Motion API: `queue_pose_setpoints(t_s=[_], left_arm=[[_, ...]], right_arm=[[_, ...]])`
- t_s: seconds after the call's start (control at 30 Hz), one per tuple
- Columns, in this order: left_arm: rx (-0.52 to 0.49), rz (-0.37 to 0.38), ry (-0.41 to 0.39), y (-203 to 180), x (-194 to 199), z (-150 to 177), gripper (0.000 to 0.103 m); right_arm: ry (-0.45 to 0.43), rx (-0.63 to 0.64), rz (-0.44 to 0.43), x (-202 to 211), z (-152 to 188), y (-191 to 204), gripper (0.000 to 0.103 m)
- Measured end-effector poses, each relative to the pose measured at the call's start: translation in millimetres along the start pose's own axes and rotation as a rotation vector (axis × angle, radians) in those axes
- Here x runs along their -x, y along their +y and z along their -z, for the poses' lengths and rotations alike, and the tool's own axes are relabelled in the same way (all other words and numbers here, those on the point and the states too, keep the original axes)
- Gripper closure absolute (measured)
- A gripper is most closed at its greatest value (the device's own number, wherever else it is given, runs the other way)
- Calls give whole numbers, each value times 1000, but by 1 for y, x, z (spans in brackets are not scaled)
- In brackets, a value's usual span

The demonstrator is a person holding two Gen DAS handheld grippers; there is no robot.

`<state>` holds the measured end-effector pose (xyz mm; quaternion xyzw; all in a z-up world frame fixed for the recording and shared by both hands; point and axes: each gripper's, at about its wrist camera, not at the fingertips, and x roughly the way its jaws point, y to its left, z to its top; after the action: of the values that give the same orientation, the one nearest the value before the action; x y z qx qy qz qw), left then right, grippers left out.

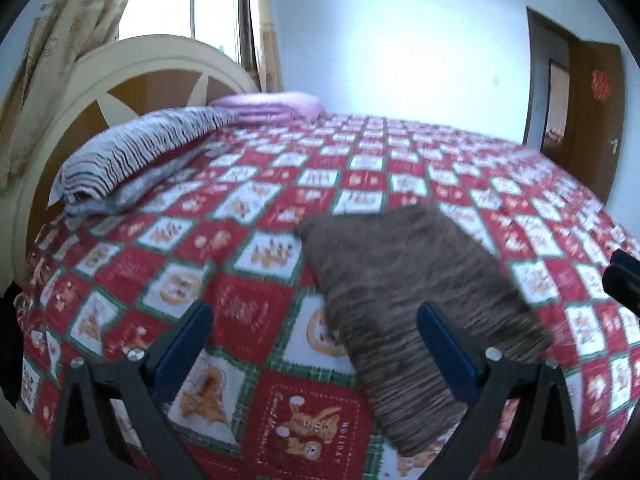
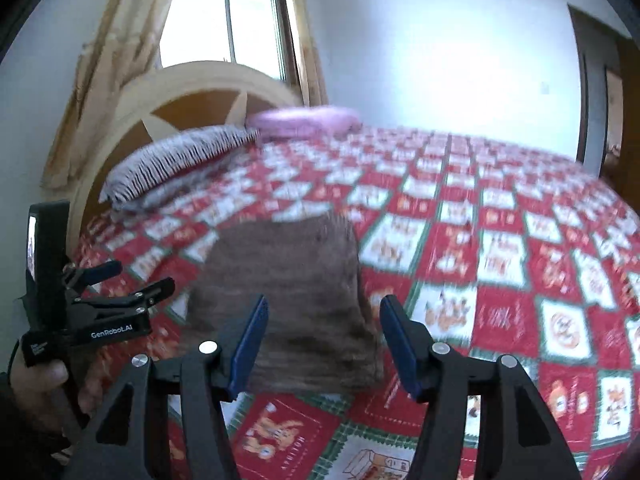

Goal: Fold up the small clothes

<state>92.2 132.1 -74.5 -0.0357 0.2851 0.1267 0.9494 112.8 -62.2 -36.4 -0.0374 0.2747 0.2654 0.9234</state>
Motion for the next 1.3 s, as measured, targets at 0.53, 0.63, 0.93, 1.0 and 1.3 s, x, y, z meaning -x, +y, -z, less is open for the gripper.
queue_pose_setpoints(t_s=[0.53,0.63,0.93,1.0,1.3], left_arm=[[0,41,-57,-1,24,-12,0],[-5,39,-53,-3,24,-11,0],[-10,39,-50,-6,24,-10,0],[-8,37,-52,-6,24,-10,0],[-14,39,-49,-9,24,-8,0]], right_arm=[[-35,9,-10,28,-6,16,43],[-35,9,-12,28,-5,17,43],[-24,9,-17,28,-1,19,43],[-24,8,-16,28,0,20,43],[-26,7,-18,28,2,22,43]])
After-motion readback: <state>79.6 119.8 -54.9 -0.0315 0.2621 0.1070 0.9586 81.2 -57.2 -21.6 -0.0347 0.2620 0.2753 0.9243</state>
